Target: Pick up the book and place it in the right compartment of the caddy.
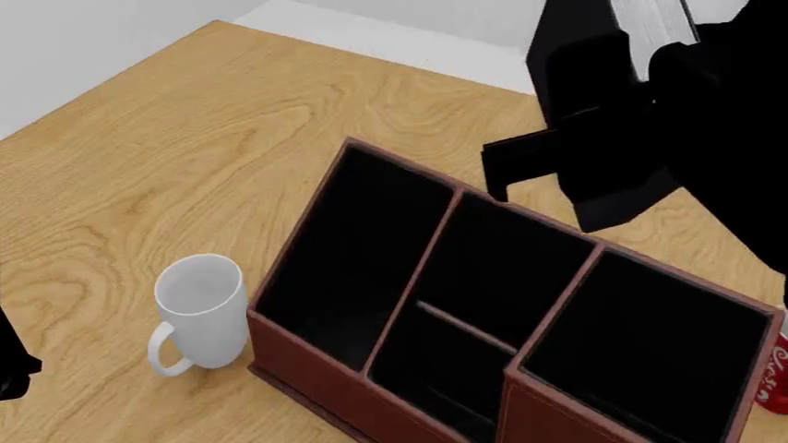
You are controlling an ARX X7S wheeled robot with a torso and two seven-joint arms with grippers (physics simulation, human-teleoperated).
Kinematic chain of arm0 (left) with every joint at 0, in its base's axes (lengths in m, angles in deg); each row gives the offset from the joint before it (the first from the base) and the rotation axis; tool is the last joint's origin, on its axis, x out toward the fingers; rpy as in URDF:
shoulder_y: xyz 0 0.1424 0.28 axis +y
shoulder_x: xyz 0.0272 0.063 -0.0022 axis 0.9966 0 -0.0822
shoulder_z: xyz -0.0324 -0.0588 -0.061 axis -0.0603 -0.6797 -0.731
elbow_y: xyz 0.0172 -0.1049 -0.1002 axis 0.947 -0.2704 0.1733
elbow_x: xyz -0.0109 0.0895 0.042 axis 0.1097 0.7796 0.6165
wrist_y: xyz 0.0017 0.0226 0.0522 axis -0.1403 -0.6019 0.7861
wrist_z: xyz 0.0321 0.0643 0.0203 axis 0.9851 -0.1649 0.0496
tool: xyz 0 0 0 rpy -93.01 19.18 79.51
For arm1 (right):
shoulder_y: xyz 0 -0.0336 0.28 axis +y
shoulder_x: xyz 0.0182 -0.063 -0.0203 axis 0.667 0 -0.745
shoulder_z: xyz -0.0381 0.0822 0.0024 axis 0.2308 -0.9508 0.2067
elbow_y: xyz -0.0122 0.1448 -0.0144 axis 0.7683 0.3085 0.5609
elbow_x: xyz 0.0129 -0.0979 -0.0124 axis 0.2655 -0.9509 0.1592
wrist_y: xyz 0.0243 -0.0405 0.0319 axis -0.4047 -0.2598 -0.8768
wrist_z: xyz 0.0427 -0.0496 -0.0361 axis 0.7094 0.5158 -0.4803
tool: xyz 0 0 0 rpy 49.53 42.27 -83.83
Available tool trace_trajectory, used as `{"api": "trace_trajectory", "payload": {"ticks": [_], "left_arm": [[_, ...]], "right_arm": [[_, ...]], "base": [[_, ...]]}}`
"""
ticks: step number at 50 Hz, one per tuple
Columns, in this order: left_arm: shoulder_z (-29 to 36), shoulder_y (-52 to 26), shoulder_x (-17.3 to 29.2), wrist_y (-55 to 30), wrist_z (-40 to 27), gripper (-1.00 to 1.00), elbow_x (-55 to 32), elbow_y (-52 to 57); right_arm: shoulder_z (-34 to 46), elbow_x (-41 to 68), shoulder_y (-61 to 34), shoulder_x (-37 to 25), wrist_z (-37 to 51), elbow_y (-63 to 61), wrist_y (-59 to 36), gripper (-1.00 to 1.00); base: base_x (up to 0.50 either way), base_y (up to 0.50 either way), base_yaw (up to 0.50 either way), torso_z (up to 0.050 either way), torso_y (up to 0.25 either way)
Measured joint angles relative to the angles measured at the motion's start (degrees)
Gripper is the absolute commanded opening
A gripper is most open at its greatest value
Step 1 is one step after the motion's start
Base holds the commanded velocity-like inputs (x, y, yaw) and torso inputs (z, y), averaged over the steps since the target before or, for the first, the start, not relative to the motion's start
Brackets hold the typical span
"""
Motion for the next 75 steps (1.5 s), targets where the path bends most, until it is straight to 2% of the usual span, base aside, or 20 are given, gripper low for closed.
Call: {"api": "trace_trajectory", "payload": {"ticks": [30,56,75], "left_arm": [[0.1,0.1,0.4,0.1,-0.5,1.0,-0.5,0.2],[0.2,0.1,0.7,0.1,-0.9,1.0,-0.7,0.2],[0.5,0.2,1.0,0.2,-1.1,1.0,-0.8,0.4]], "right_arm": [[3.4,5.3,4.2,-9.2,4.1,-1.7,1.3,-1.0],[5.9,-3.9,10.5,-6.5,-3.0,3.5,-0.1,-1.0],[6.7,-5.6,13.6,-7.4,-4.5,3.5,0.7,-1.0]], "base": [[0.0,0.0,0.0,0.0,0.001],[0.0,0.0,0.0,0.0,0.001],[0.0,0.0,0.0,0.0,0.001]]}}
